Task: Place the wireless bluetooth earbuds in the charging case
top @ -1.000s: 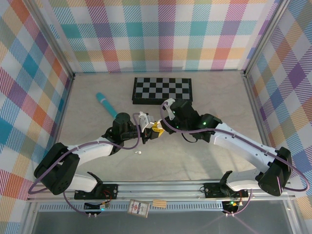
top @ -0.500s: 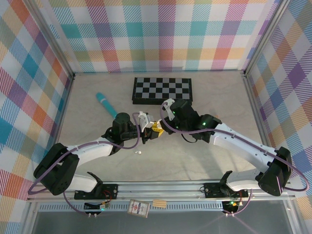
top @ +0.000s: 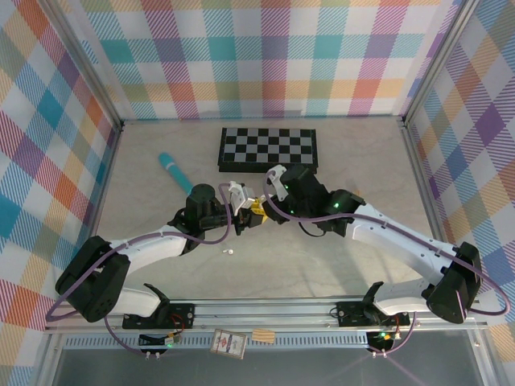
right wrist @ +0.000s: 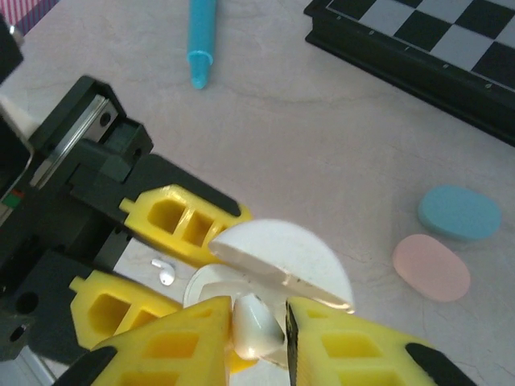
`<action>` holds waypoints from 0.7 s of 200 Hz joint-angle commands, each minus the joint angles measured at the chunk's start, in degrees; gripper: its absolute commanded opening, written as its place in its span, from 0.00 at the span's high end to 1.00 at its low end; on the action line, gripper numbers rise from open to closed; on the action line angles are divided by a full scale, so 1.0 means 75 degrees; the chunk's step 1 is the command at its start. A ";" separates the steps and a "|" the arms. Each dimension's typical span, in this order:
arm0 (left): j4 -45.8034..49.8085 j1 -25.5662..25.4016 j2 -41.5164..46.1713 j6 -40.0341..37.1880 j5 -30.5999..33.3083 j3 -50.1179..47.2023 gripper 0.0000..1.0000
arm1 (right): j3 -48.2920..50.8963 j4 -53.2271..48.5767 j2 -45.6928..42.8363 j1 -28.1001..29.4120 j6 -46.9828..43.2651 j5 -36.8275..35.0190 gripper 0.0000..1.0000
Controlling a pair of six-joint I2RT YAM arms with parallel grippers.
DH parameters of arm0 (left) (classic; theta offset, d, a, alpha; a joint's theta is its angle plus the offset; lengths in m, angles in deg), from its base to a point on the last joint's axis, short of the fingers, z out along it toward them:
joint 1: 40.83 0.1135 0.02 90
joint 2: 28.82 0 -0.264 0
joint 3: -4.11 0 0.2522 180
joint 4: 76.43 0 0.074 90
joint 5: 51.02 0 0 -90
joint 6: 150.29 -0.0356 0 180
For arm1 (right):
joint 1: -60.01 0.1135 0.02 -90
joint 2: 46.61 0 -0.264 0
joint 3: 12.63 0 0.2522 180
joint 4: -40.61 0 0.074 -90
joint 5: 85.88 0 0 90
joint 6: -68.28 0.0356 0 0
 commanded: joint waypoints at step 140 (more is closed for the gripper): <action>-0.0482 0.0036 0.0254 0.0241 -0.0034 0.0203 0.98 | 0.0300 0.0266 -0.0734 -0.0478 0.0509 0.0687 0.29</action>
